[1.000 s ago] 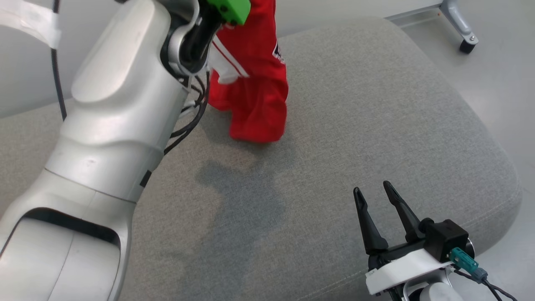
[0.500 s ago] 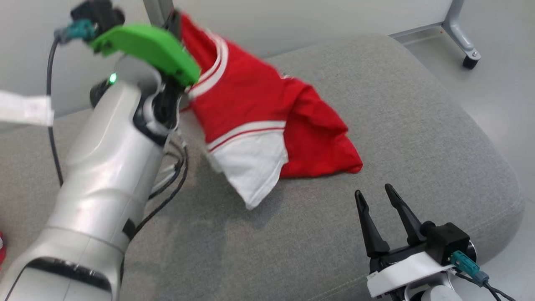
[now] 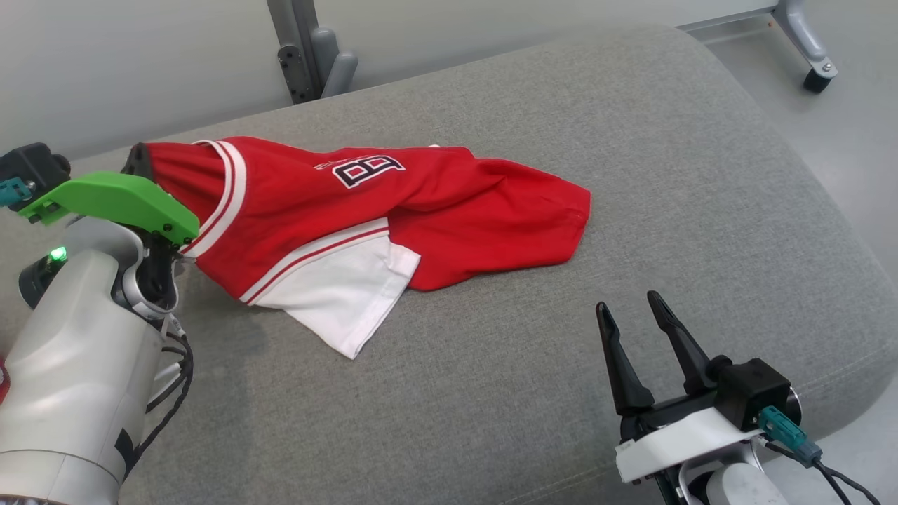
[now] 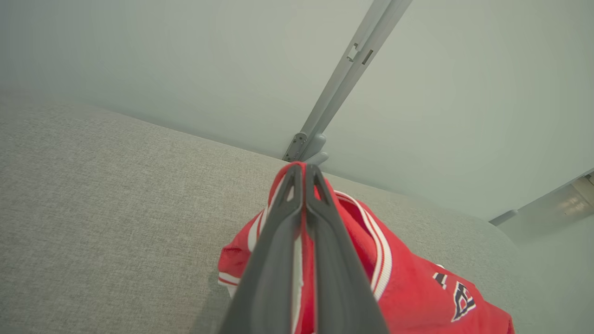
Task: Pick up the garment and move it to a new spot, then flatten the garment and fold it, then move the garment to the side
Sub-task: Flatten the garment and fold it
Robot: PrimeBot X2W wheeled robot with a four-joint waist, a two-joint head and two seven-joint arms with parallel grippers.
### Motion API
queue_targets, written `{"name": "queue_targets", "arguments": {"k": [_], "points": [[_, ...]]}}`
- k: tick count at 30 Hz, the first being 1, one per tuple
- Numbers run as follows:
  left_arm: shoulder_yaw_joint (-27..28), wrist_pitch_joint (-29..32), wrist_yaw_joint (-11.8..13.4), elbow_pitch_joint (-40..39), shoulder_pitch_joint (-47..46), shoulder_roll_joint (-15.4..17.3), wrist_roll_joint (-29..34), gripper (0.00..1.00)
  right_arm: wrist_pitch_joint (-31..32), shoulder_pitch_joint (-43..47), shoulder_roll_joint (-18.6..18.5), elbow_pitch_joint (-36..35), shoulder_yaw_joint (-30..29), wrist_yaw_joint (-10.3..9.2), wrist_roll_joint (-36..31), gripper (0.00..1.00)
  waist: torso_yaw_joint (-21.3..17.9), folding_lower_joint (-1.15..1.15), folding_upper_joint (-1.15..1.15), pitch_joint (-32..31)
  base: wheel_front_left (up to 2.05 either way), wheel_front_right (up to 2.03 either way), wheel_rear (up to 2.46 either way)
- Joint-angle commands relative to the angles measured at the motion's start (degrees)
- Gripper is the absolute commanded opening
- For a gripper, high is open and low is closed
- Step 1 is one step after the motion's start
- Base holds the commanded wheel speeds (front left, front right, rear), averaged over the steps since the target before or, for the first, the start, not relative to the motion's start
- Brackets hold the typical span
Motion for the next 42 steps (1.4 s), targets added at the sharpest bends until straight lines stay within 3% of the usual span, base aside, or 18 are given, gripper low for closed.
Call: {"name": "queue_targets", "arguments": {"k": [1, 2, 11, 15, 19, 22, 28, 42], "points": [[0.3, -1.1, -0.3, 0.6, -0.3, 0.5, 0.3, 0.59, 0.0, -0.7, -0.1, -0.1, 0.1, -0.08, -0.5, 1.00, 0.6, 0.00, 0.00, 0.6, 0.00, 0.00, 0.00], [0.4, -1.9, -0.3, 1.1, -0.5, 0.5, 0.6, 1.00, 0.0, -0.9, -0.1, -0.1, 0.1, -0.08, -0.7, 1.00, 0.7, 0.00, 0.00, 0.8, 0.00, 0.00, 0.00], [2.9, -7.0, -4.2, -3.4, 1.3, 1.2, 3.3, 1.00, 0.0, -0.3, -0.1, -0.2, -0.9, -0.08, -1.4, 1.00, 2.7, 0.00, 0.00, 1.0, 0.00, 0.00, 0.00], [11.0, -7.1, -1.8, -15.1, 8.6, 0.6, 10.2, 1.00, 0.0, 0.6, 0.0, -0.3, -1.6, -0.08, -1.3, 1.00, 4.5, 0.00, 0.00, 0.6, 0.00, 0.00, 0.00], [17.3, -7.1, 1.1, -28.6, 20.9, -3.4, 20.3, 1.00, 0.0, 1.6, -0.1, -0.2, -2.4, -0.08, -1.4, 1.00, 5.9, 0.00, 0.00, -0.4, 0.00, 0.00, 0.00], [18.7, -7.1, 2.0, -35.5, 31.1, -8.1, 26.1, 1.00, 0.0, 1.7, -0.1, -0.3, -2.6, -0.08, -1.6, 1.00, 6.8, 0.00, 0.00, -1.1, 0.00, 0.00, 0.00], [16.0, -7.1, 0.9, -36.6, 41.6, -13.2, 28.9, 1.00, 0.0, 2.3, -0.1, -0.2, -2.6, -0.08, -2.1, 1.00, 8.3, 0.00, 0.00, -1.9, 0.00, 0.00, 0.00], [-0.5, -3.0, 0.9, -24.9, 37.4, -13.8, 16.1, 1.00, 0.0, 1.3, -0.1, 0.1, -1.8, -0.08, -3.2, 1.00, 5.8, 0.00, 0.00, -0.9, 0.00, 0.00, 0.00]]}}
